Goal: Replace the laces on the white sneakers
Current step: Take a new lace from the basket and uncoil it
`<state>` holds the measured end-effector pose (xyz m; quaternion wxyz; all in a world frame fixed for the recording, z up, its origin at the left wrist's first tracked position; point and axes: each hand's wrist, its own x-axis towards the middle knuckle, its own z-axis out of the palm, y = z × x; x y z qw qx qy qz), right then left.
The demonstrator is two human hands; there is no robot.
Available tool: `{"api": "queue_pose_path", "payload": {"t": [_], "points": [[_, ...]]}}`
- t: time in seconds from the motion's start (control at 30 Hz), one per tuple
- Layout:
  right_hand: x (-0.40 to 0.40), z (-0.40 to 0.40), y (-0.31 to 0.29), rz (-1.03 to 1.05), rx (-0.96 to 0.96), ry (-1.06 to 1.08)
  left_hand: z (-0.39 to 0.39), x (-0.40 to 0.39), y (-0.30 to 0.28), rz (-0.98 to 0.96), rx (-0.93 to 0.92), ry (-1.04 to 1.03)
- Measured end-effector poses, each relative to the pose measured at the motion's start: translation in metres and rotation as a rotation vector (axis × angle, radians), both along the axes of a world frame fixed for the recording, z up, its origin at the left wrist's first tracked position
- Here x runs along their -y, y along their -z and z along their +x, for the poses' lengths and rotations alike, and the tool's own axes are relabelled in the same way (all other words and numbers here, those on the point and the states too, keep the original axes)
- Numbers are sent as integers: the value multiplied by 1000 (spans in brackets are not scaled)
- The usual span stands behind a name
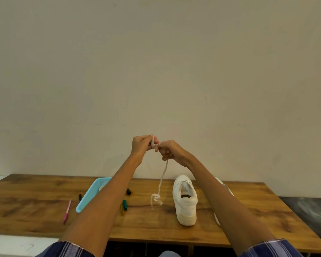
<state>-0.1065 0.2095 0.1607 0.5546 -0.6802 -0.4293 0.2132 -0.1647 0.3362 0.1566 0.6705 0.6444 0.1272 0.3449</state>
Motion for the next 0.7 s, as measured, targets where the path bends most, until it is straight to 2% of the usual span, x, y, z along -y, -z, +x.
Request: {"api": "queue_pose_path", "payload": {"t": [0.13,0.23,0.43,0.63,0.7], "points": [[1,2,-6,-20,70,34,2,1,8,215,-69,44],[2,5,-4,36,40,111,2,2,12,326,-102,105],[5,10,-3,8,17,132,6,6,19,291,-112,147],[7,3,-12,-133,72,-1,9,0,15,243,-90,1],[7,3,-12,-102,64,36,9,-3,16,297,-121,36]]}}
